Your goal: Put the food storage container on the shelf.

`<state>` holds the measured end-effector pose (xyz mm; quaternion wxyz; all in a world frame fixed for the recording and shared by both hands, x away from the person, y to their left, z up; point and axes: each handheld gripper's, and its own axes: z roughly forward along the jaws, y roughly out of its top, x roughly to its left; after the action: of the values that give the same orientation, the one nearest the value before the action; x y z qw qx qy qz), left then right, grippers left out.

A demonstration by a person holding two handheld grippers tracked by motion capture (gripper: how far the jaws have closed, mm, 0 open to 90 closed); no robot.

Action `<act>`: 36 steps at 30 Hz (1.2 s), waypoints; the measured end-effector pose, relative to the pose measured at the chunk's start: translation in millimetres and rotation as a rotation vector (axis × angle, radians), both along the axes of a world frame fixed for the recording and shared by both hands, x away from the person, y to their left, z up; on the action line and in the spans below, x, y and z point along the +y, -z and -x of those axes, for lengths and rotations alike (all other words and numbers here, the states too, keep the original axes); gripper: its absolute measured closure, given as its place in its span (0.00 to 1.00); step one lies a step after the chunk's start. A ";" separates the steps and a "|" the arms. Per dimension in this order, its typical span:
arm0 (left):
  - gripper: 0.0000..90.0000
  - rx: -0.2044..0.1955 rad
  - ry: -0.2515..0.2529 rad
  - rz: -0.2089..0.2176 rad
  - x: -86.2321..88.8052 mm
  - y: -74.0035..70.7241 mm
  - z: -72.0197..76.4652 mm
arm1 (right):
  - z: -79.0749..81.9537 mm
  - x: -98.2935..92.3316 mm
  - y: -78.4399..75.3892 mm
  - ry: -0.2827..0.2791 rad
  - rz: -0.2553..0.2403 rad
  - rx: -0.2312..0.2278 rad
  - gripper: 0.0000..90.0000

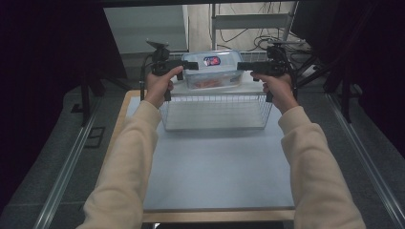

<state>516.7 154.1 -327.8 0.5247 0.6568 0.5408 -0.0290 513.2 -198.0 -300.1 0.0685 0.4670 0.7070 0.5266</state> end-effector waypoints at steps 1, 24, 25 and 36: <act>0.15 0.002 -0.006 -0.006 -0.4 -0.7 0.4 | 1.9 -0.6 -1.2 0.001 0.006 -0.013 0.44; 0.04 -0.063 -0.012 -0.054 4.8 -20.4 59.3 | 42.8 -19.3 4.1 -0.048 0.023 -0.092 0.38; 0.05 -0.082 -0.005 -0.052 4.9 -21.6 68.0 | 47.8 -20.2 5.0 -0.056 0.022 -0.097 0.37; 0.06 -0.216 0.125 -0.081 10.3 7.5 157.3 | 120.3 -34.0 34.7 -0.167 0.069 -0.176 0.31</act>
<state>359.4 164.5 -335.3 0.5502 0.7090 0.4400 0.0309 392.9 -231.9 -334.9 0.1021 0.3560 0.7523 0.5450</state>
